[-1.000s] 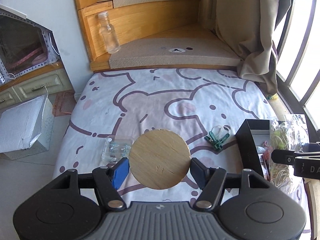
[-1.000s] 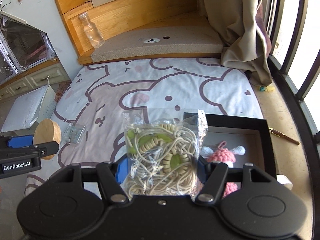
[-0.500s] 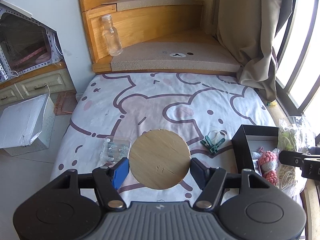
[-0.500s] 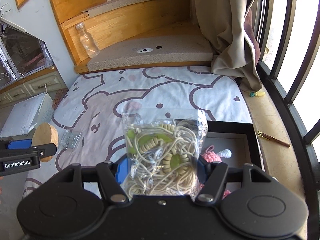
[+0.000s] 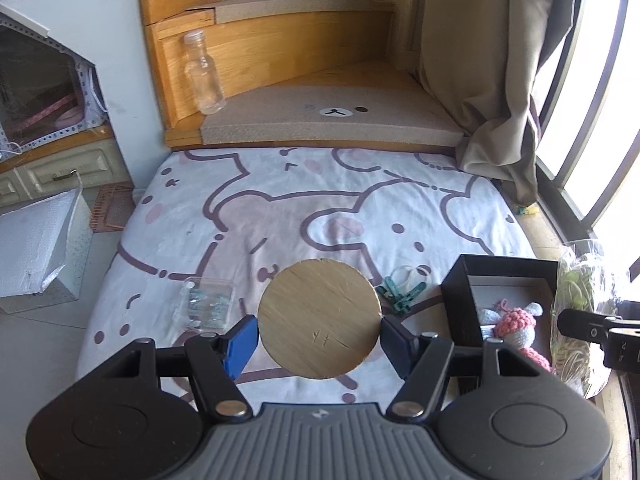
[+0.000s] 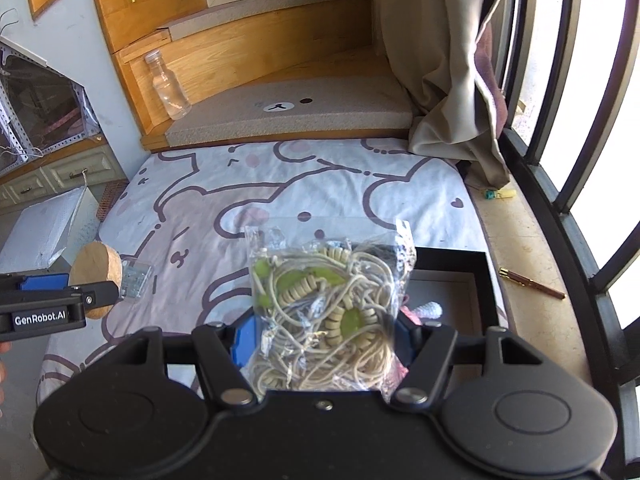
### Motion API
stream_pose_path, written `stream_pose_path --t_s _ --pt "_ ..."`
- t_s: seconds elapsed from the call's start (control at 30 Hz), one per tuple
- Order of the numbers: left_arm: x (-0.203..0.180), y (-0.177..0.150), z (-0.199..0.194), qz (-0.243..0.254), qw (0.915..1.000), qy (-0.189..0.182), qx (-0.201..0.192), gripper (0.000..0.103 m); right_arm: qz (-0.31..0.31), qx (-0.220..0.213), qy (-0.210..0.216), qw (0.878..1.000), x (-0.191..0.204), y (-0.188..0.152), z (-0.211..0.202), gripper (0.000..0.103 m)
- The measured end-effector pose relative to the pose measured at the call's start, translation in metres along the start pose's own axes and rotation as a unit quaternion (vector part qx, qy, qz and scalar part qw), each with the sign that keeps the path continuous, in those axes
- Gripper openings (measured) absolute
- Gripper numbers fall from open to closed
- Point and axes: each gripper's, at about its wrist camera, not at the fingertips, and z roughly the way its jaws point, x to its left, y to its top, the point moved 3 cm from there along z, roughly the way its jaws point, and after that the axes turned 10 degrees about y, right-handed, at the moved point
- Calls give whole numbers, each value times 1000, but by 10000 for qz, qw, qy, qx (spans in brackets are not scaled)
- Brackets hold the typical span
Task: Organize objects
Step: 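Carry the coaster and the cord bag toward the black box with both grippers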
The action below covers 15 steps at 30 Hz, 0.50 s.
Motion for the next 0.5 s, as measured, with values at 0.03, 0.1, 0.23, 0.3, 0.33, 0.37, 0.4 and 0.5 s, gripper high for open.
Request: stream_pose_path --t_s 0.03,0.1,0.23,0.3,0.33,0.37,0.4,0.5 --pt "-5 0 0 27 10000 -45 -2 67 21 -4 -36 10000 -4 0 -2 66" --pt "-15 1 1 83 9999 -126 -12 67 75 -17 -118 9999 -13 -1 -5 66" --pt "-33 2 0 163 9995 -283 -24 67 205 -60 -272 9994 -31 -4 -14 66" --pt "-42 2 -1 196 9991 -363 -42 67 254 -84 -347 9990 -40 -5 -18 66" --pt "-47 3 -2 216 9989 -410 -52 67 279 -94 -380 9988 -44 -6 -20 67" --pt "-52 3 -3 234 9987 -455 -65 67 302 -99 -408 9987 -47 -7 -21 66" --pt "-56 4 -4 256 9984 -495 -79 67 328 -102 -444 9984 -52 -8 -23 67" --pt "-70 4 -6 332 9976 -606 -103 67 402 -125 -559 9976 -64 -11 -27 67"
